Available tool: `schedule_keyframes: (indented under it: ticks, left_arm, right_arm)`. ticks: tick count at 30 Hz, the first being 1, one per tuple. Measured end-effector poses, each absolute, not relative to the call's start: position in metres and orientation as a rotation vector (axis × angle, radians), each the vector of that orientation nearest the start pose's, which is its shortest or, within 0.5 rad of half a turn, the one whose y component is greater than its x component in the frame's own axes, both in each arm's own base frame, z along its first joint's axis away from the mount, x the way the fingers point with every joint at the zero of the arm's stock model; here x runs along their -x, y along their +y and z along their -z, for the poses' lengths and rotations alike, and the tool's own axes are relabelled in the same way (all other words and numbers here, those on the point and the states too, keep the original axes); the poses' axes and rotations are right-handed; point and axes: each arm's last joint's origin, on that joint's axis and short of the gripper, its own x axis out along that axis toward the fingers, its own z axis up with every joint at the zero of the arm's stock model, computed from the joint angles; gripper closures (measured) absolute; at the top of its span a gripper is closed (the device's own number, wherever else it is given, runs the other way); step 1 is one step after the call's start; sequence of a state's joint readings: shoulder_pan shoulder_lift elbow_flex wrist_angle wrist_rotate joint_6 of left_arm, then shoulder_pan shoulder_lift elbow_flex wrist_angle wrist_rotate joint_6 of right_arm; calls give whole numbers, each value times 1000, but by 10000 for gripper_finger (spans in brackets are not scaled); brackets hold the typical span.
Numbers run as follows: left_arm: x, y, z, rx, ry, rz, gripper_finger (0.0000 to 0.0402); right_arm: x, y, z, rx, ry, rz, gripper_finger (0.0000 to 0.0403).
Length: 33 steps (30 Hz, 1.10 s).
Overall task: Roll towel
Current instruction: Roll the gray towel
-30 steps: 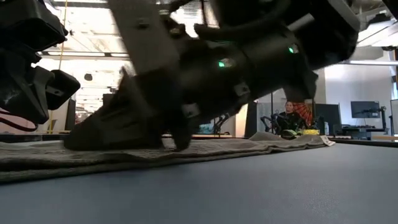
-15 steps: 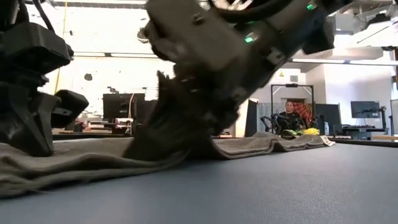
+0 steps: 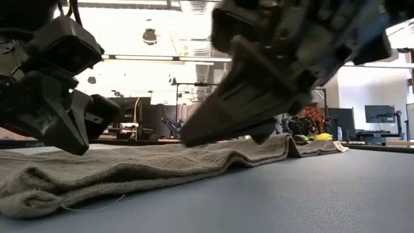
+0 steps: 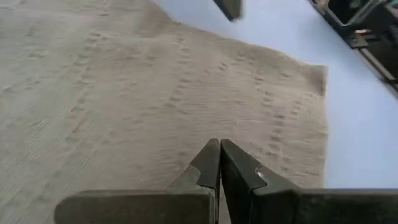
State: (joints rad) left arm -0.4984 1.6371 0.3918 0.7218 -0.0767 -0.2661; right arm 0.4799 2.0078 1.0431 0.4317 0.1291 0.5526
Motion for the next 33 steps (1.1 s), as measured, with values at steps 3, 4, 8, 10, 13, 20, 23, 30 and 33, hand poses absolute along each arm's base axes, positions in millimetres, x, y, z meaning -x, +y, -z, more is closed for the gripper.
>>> schedule_keyframes:
  ticks: [3, 4, 8, 10, 13, 20, 23, 30, 33]
  left_arm:
    - [-227, -123, -108, 100, 552, 406, 401]
    - [-227, -124, -108, 100, 552, 421, 401]
    - [-226, -124, -108, 96, 560, 426, 402]
    - [-226, -123, -107, 93, 574, 423, 401]
    - [-223, -122, -102, 91, 634, 415, 401]
    - [-214, -125, -96, 103, 697, 414, 401]
    - [-211, -130, -96, 100, 701, 447, 401]
    - [-207, -142, -105, 86, 676, 538, 402]
    - [-207, -144, -120, 67, 606, 567, 401]
  right_arm:
    - [-346, 184, -135, -382, 554, -222, 376]
    - [-342, 185, -139, -388, 525, -231, 376]
    - [-328, 184, -152, -368, 413, -230, 376]
    - [-323, 183, -155, -360, 383, -213, 376]
    - [-322, 183, -159, -365, 349, -188, 376]
    - [-336, 190, -159, -343, 318, -176, 376]
    - [-345, 196, -159, -319, 311, -182, 376]
    - [-365, 214, -158, -234, 361, -197, 376]
    - [-372, 218, -163, -220, 403, -186, 376]
